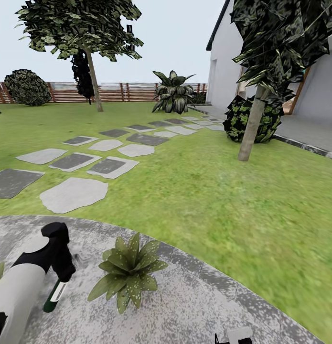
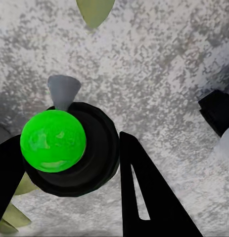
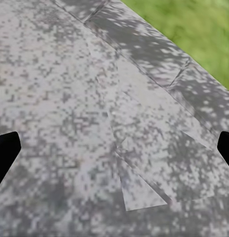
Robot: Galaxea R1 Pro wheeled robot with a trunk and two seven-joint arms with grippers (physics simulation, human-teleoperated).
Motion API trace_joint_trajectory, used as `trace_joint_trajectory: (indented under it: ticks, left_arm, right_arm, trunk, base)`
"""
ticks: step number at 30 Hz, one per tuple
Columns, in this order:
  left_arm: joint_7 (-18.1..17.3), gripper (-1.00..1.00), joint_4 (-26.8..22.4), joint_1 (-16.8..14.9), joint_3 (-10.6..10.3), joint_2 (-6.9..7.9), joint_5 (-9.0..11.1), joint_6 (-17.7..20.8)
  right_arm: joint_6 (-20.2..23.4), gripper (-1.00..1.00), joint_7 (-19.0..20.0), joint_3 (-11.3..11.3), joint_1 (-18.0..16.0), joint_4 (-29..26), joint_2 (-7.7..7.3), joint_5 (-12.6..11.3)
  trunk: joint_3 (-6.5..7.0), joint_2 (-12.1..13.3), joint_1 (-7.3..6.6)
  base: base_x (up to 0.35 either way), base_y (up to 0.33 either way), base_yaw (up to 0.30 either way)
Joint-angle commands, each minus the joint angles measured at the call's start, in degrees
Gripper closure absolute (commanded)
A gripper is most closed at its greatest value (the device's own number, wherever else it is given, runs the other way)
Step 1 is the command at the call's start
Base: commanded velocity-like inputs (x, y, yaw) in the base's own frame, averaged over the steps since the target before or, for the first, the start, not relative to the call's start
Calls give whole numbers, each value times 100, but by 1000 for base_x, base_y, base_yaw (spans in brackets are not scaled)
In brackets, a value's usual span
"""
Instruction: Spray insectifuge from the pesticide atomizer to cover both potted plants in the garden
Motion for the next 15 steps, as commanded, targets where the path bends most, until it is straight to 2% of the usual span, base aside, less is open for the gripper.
trace_joint_trajectory:
  ticks: [1,3,6,8,9,12,15]
  left_arm:
    - [-48,100,-7,0,16,4,-38,40]
    - [-48,100,-8,8,10,-35,-26,32]
    - [-48,100,-47,4,43,-368,-26,48]
    - [-48,100,-68,4,62,-430,-22,64]
    - [-48,100,-72,4,65,-435,-19,65]
    - [-48,100,-78,-4,262,-347,302,27]
    - [-48,100,-52,-1,419,-88,455,-4]
  right_arm:
    - [2,-100,-60,17,-4,6,1,60]
    - [4,-100,-60,17,-4,6,1,62]
    - [3,-100,-60,17,-4,6,1,65]
    - [1,-100,-60,17,-4,6,1,64]
    - [2,-100,-60,17,-4,6,1,66]
    - [1,-100,-60,17,-4,6,1,68]
    - [1,-100,-60,17,-4,6,1,69]
  trunk:
    - [-5,-2,-1]
    - [-5,-2,-1]
    - [-5,-2,-1]
    - [-5,-2,-1]
    - [-5,-2,-1]
    - [-5,-2,-1]
    - [-5,-2,-1]
  base:
    - [0,0,0]
    - [0,0,0]
    - [0,0,0]
    - [0,0,0]
    - [0,0,0]
    - [0,0,0]
    - [0,0,0]
